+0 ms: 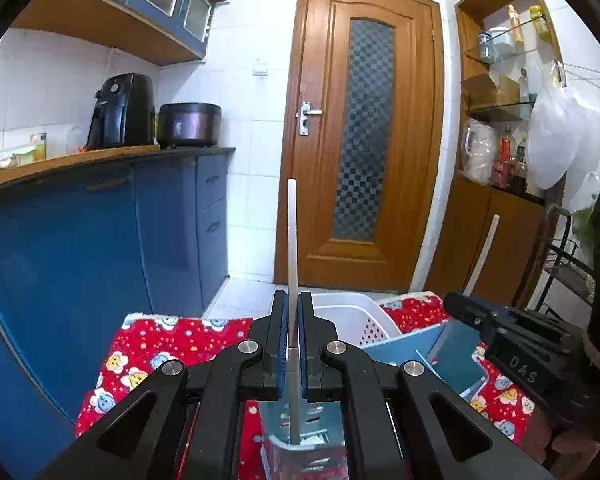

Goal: Organize utensils
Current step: 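Lift the chopstick with the left tool and drop it into the blue holder, then open the left tool and withdraw it from the blue holder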

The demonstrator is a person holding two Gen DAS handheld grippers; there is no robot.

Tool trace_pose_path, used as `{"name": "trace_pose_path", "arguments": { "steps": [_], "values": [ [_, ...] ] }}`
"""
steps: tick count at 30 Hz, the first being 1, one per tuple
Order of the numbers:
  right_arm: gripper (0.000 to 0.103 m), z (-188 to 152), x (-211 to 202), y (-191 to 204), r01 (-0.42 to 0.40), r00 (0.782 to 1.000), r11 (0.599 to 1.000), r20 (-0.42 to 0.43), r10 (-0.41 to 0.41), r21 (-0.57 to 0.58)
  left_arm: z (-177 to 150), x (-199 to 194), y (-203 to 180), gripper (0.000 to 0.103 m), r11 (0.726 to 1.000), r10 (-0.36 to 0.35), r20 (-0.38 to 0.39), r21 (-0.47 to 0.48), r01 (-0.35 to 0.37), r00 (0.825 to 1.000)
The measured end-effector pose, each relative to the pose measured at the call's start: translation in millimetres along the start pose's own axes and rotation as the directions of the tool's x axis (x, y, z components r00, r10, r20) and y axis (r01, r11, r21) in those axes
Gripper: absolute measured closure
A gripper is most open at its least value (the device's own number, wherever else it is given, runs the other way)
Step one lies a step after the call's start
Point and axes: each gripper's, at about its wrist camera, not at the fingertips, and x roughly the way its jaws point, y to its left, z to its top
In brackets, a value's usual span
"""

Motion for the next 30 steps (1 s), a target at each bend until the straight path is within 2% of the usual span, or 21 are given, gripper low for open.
{"name": "trace_pose_path", "arguments": {
  "steps": [4, 7, 9, 12, 14, 22, 30],
  "values": [
    [0.095, 1, -2, -2, -0.025, 1.000, 0.999, -0.012, 0.025, 0.027, -5, 1, 0, 0.099, 1.000, -0.010, -0.029, -0.006, 0.010, 1.000],
    [0.083, 1, -5, -2, -0.032, 0.999, 0.999, -0.013, 0.033, 0.035, -8, 2, 0, 0.098, 1.000, -0.020, -0.051, -0.024, 0.019, 0.999],
    [0.080, 1, -8, -3, -0.040, 0.999, 0.998, -0.012, 0.040, 0.041, -10, 2, -1, 0.097, 1.000, -0.015, -0.058, -0.025, 0.014, 0.998],
    [0.070, 2, -17, -5, -0.054, 0.999, 0.997, -0.002, 0.055, 0.059, -12, 1, -4, 0.084, 1.000, -0.006, -0.073, -0.017, 0.004, 0.997],
    [0.063, 4, -23, -7, -0.063, 0.998, 0.996, 0.010, 0.062, 0.070, -13, -2, -7, 0.067, 1.000, 0.000, -0.078, -0.010, -0.001, 0.997],
    [0.063, 4, -46, -16, -0.079, 0.997, 0.991, 0.010, 0.078, 0.111, -15, -21, -13, 0.064, 1.000, -0.003, -0.091, 0.000, 0.002, 0.996],
    [0.063, -9, -67, -28, -0.088, 0.993, 0.986, -0.061, 0.097, 0.142, -23, -38, -11, 0.064, 0.999, -0.028, -0.130, -0.049, 0.022, 0.991]
  ]
}}
